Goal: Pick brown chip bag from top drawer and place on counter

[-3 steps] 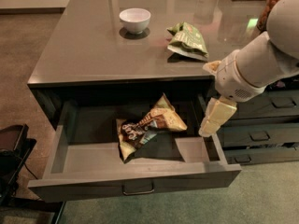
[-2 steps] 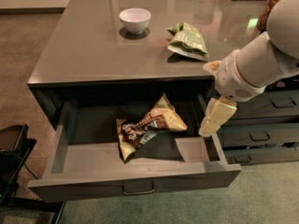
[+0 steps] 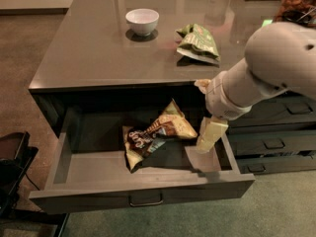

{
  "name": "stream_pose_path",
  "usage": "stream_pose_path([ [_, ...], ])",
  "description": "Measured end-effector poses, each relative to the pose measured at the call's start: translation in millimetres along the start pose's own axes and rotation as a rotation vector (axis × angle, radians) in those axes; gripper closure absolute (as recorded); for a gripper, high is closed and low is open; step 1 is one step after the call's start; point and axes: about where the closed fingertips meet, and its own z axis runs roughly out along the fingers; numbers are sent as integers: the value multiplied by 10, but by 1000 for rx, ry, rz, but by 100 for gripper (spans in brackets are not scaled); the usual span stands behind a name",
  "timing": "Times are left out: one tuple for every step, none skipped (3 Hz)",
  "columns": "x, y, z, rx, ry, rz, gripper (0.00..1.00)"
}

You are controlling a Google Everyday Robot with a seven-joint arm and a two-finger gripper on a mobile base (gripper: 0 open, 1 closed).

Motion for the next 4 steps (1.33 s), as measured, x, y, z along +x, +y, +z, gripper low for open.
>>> stream_pose_path([
  [-86, 27, 312, -9, -18, -48, 0],
  [-222, 64, 573, -25, -61, -83, 0],
  [-345, 99, 815, -43, -106, -107, 0],
  [-451, 84, 1033, -47, -138, -140, 0],
])
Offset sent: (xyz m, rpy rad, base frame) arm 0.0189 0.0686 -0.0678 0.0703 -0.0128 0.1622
